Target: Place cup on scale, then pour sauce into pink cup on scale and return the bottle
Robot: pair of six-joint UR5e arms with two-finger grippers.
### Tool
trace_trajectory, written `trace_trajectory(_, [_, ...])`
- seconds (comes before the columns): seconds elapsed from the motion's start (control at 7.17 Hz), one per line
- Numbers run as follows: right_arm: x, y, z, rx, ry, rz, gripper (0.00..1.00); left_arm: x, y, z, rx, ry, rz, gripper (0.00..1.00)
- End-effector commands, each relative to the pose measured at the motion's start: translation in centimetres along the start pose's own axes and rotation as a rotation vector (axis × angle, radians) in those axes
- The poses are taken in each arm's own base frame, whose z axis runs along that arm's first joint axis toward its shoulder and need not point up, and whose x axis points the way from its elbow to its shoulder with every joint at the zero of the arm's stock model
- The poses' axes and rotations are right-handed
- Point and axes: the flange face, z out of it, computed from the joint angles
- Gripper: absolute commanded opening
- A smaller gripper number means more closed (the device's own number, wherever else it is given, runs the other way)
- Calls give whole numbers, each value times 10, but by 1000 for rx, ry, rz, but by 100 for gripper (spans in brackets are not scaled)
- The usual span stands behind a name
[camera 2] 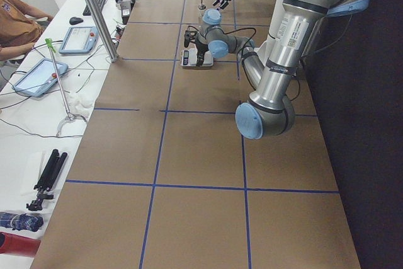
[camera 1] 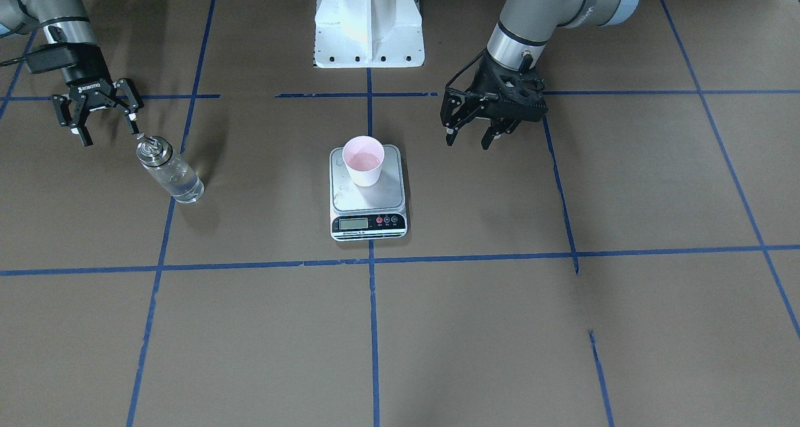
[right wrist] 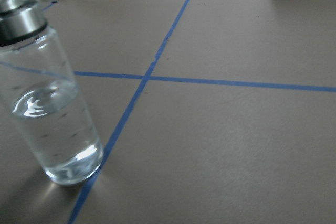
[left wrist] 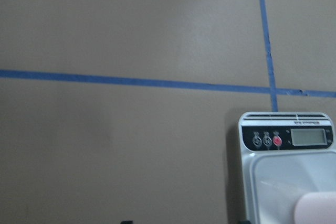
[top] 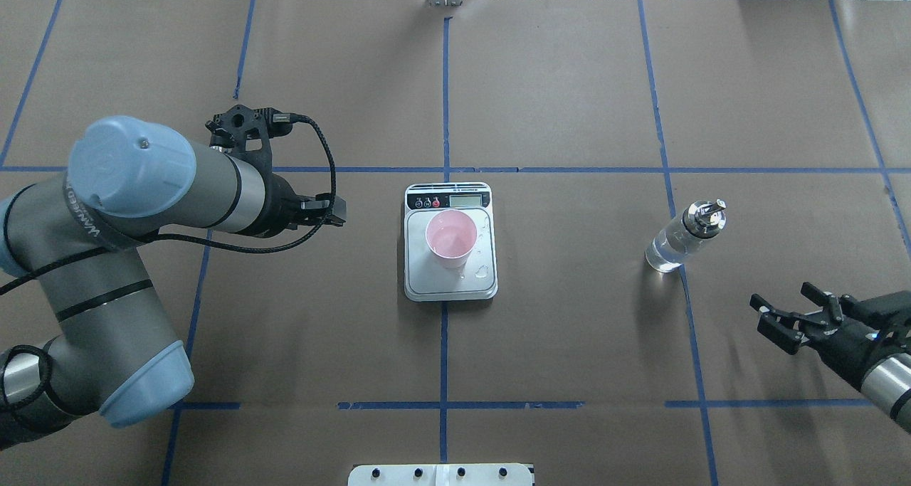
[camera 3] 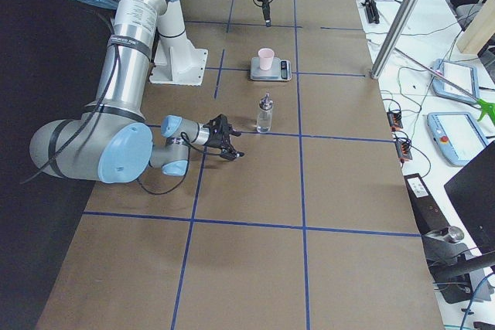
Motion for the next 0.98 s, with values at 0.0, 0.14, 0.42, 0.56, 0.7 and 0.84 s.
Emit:
trace_trajectory(0.0, [81, -72, 6, -168, 13, 22, 100, -27, -26, -11, 41, -38, 163, 72])
trace_trajectory(0.14, [123, -122, 28, -280, -17, 29, 100, -63, -46, -14, 58, -94, 240, 73])
trace_trajectory(0.42, [192, -196, 32, -427, -21, -8, 100, -169, -98, -54, 66, -201, 395, 73])
trace_trajectory(0.56, [216, -225, 27, -493, -25, -10, 100, -222, -135, -77, 37, -212, 449, 73])
trace_trajectory(0.7, [228, -268, 31, -551, -21, -9, 100, -287, -169, -96, -3, -219, 500, 73])
trace_trajectory(0.84, [248, -276, 30, -630, -11, -63, 100, -361, -198, -121, -36, -235, 517, 74])
